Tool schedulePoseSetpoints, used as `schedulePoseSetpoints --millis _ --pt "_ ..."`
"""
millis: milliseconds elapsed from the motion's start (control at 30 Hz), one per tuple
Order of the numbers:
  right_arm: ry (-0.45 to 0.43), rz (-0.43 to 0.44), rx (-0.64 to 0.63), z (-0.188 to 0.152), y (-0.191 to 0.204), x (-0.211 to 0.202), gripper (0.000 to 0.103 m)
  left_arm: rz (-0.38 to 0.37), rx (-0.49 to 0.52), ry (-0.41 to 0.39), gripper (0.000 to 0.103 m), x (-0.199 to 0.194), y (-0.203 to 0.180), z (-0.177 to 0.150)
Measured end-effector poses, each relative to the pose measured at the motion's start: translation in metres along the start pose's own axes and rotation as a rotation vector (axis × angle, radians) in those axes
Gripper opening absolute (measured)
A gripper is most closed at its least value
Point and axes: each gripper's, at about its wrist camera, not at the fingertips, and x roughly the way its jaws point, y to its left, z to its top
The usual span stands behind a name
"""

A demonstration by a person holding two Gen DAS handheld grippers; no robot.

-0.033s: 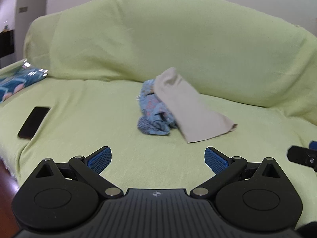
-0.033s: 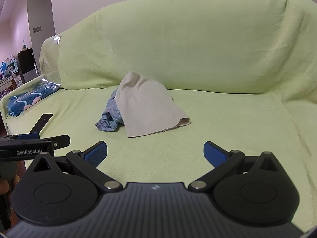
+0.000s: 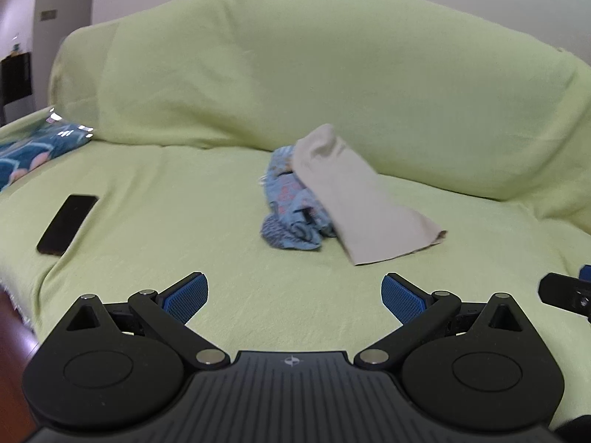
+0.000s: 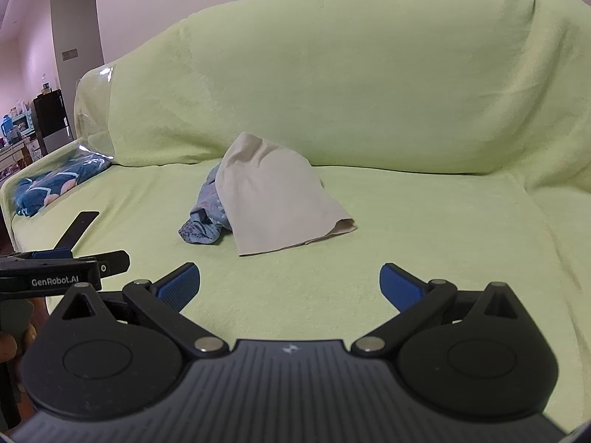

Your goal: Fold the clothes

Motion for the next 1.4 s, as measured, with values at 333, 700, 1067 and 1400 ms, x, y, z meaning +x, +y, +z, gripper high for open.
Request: schedulePoseSetpoints --millis 333,700,1067,1400 --pt "0.009 0.002 -0.001 -0.003 0.001 0.004 0.103 -0.122 0.050 -0.045 0.103 -0.035 0.055 -0.028" --pt "0.015 0.003 -0.004 -0.003 0.004 0.008 0.103 -0.108 0.076 0.002 0.103 -0.041 0.062 -0.026" --pt "0.021 0.007 -0.008 -0.003 0.005 0.011 0.103 -0.008 0.058 0.028 0.103 -0.007 -0.008 0.001" --pt "0.027 0.013 -0.003 -0.003 0.003 0.014 0.103 0.009 0.052 0.038 0.103 0.004 -0.015 -0.004"
